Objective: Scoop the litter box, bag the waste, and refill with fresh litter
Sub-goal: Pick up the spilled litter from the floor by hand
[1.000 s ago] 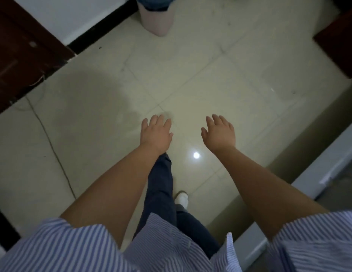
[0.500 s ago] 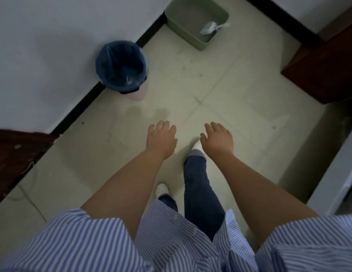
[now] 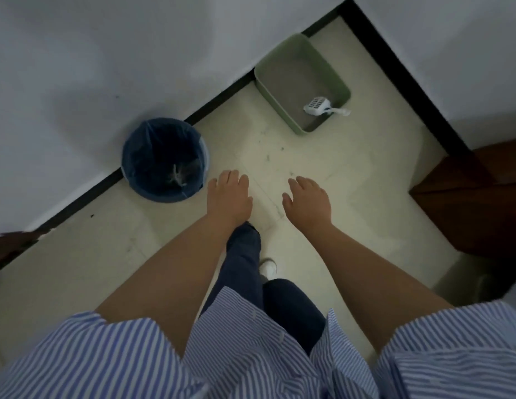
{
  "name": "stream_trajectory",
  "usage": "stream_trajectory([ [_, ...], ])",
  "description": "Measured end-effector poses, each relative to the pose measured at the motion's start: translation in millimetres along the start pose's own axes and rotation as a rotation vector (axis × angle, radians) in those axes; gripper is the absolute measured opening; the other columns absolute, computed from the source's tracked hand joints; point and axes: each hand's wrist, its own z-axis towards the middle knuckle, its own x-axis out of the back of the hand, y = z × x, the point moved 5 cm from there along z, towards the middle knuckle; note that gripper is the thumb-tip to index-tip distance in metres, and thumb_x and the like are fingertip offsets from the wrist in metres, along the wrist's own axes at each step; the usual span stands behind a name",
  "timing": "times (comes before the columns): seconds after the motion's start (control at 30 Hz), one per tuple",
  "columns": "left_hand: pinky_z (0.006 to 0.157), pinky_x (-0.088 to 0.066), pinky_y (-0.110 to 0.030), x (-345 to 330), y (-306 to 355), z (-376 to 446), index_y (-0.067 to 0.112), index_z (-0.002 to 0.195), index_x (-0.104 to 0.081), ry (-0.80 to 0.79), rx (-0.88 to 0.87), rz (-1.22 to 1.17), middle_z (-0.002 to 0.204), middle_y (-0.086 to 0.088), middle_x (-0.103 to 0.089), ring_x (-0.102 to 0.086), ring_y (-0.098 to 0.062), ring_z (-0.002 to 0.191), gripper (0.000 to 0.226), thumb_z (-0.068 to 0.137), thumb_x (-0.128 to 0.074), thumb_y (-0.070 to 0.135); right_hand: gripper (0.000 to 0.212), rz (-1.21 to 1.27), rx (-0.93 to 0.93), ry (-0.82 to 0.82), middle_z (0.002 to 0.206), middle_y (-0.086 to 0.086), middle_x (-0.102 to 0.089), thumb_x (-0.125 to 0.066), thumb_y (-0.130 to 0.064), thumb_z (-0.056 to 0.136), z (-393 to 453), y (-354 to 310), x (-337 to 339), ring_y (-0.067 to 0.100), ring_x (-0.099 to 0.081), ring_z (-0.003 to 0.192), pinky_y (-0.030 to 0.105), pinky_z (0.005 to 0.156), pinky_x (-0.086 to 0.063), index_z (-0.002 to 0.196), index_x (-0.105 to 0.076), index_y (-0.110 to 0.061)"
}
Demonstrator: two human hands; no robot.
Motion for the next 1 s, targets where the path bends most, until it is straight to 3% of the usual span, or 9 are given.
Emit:
stream_trajectory([
  [0.27, 0.105, -0.028, -0.037, 42.1, -30.9, 114.0, 0.01, 0.133, -0.036, -0.01, 0.094, -0.074, 0.141, -0.008, -0.035, -0.03, -0.025, 0.131, 0.041, 0.096, -0.039, 0.028, 0.045, -0.004, 0.045, -0.017, 0.148, 0.008, -0.036, -0.035, -0.027, 0.099, 140.0, -0.8, 58.8, 0.023, -0.031, 0.137, 0.034, 0.11, -0.027, 0.14, -0.036, -0.009],
  [0.47, 0.107, -0.026, -0.037, 11.7, -26.6, 187.1, 0.01, 0.135, -0.033, -0.047, 0.193, -0.149, 0.144, -0.008, -0.031, -0.027, -0.024, 0.133, 0.042, 0.097, -0.037, 0.028, 0.045, -0.088, 0.2, -0.128, 0.146, 0.008, -0.038, -0.034, -0.026, 0.099, 228.1, 16.3, 35.6, 0.022, -0.032, 0.136, 0.031, 0.11, -0.025, 0.14, -0.036, -0.008],
  [0.67, 0.111, -0.02, -0.039, -69.8, -17.1, 263.5, 0.01, 0.14, -0.029, -0.097, 0.287, -0.198, 0.148, -0.009, -0.026, -0.021, -0.024, 0.138, 0.047, 0.099, -0.033, 0.031, 0.045, -0.243, 0.344, -0.222, 0.145, 0.007, -0.038, -0.032, -0.027, 0.099, 315.8, 49.3, -27.8, 0.021, -0.032, 0.135, 0.031, 0.11, -0.026, 0.141, -0.034, -0.009],
  [1.0, 0.113, -0.018, -0.042, -269.0, -15.2, 423.6, 0.011, 0.142, -0.027, -0.144, 0.291, -0.251, 0.15, -0.009, -0.024, -0.017, -0.025, 0.14, 0.052, 0.099, -0.027, 0.04, 0.046, -0.261, 0.299, -0.187, 0.148, 0.008, -0.036, -0.035, -0.026, 0.099, 482.9, 110.2, -200.5, 0.023, -0.03, 0.137, 0.031, 0.111, -0.025, 0.141, -0.035, -0.008],
])
